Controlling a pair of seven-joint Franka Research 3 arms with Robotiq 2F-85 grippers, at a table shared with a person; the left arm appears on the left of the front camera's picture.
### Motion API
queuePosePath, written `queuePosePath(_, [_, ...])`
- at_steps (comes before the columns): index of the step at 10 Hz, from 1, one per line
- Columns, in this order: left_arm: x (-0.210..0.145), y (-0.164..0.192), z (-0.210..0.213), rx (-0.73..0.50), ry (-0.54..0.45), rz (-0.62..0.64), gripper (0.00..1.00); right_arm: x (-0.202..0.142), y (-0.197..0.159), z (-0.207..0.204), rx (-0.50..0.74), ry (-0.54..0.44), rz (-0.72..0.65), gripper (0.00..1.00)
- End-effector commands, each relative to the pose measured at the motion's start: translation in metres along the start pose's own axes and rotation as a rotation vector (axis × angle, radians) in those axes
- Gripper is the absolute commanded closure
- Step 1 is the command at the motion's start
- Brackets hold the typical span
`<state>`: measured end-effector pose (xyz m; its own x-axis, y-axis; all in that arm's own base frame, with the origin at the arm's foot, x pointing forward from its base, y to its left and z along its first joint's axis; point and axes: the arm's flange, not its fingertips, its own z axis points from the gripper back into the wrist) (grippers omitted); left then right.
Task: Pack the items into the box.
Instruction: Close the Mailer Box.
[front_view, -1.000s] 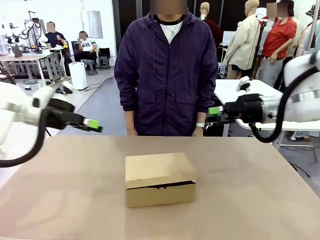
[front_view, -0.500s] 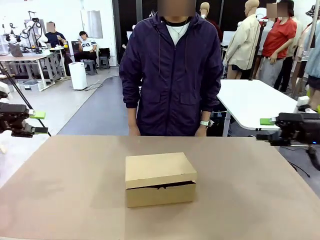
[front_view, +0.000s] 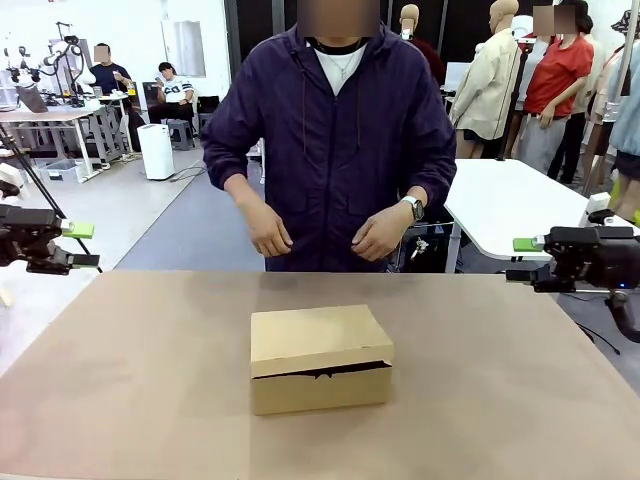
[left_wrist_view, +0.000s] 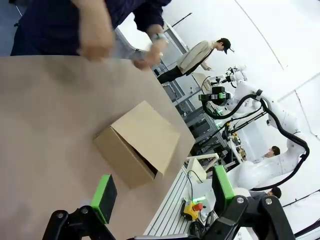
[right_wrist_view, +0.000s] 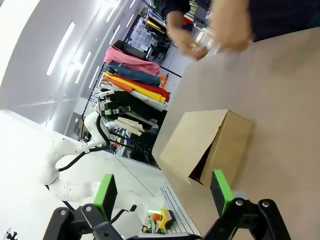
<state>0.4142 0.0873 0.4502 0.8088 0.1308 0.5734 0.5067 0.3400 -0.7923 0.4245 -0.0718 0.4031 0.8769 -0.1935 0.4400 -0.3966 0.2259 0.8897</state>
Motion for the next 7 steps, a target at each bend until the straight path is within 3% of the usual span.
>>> queuePosePath(1, [0.0010, -0.0025, -0.0002, 0.007, -0.001, -0.004, 0.00, 0.0016, 0.0016, -0.0001, 0.010, -0.006, 0.001, 0.00])
queuePosePath(7, [0.0010, -0.0025, -0.0002, 0.007, -0.001, -0.004, 0.00, 0.0016, 0.0016, -0.0001, 0.010, -0.006, 0.001, 0.00])
